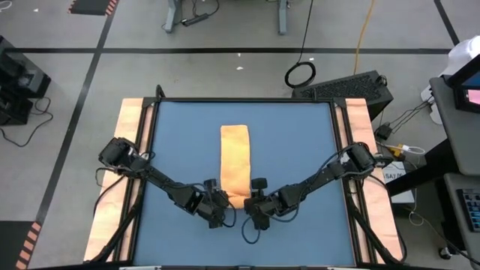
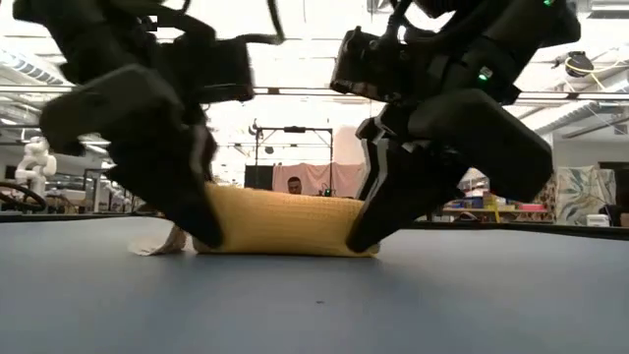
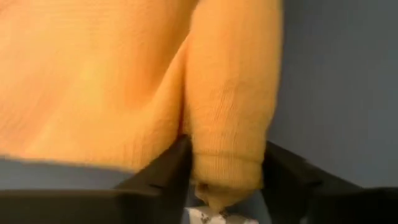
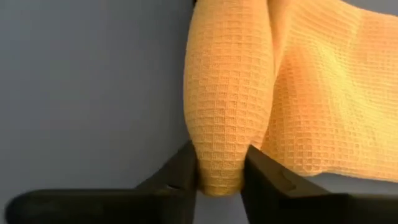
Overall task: Roll towel into tight, uniform cylinder
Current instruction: Roll the orange microfiber cloth
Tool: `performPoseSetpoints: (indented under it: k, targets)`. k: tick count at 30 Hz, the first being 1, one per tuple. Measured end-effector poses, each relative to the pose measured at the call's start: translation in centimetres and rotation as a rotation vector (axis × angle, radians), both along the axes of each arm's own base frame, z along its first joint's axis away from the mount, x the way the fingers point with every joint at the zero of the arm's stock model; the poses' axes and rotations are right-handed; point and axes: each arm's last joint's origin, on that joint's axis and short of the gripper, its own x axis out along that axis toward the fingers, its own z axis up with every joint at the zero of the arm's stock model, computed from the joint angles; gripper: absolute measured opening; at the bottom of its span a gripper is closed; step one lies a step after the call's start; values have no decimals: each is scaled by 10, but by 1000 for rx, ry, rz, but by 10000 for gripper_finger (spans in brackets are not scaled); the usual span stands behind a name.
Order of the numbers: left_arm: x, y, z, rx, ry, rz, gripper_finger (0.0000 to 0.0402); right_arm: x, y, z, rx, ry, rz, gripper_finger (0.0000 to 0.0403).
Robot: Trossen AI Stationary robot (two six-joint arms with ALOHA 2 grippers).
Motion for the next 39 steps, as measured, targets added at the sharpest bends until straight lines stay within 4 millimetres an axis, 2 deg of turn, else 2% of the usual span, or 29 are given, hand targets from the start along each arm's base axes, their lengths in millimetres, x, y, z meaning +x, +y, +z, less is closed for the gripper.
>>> performPoseSetpoints:
  k: [6,12,18,23,29,32,34,39]
  targets:
    - [-23,-7,33,55,-27,-17,260,3,-6,1,74,30,23,49]
    - [-32,-32,42,230,-190,-92,284,11,-13,7,148,68,46,52]
    - [-25,-55,16,286,-225,-237,285,22,-31,14,325,129,94,54]
    - [-26,-58,-10,396,-159,-281,285,28,-48,15,456,161,85,54]
    - [-25,-59,-22,440,-153,-264,285,31,-60,15,547,179,60,54]
    - [-25,-58,-23,436,-152,-247,269,31,-62,15,544,177,56,56]
    - [-24,-58,-23,430,-152,-235,243,31,-62,15,533,174,56,63]
    - [-25,-54,-25,417,-137,-192,138,30,-63,18,491,162,94,116]
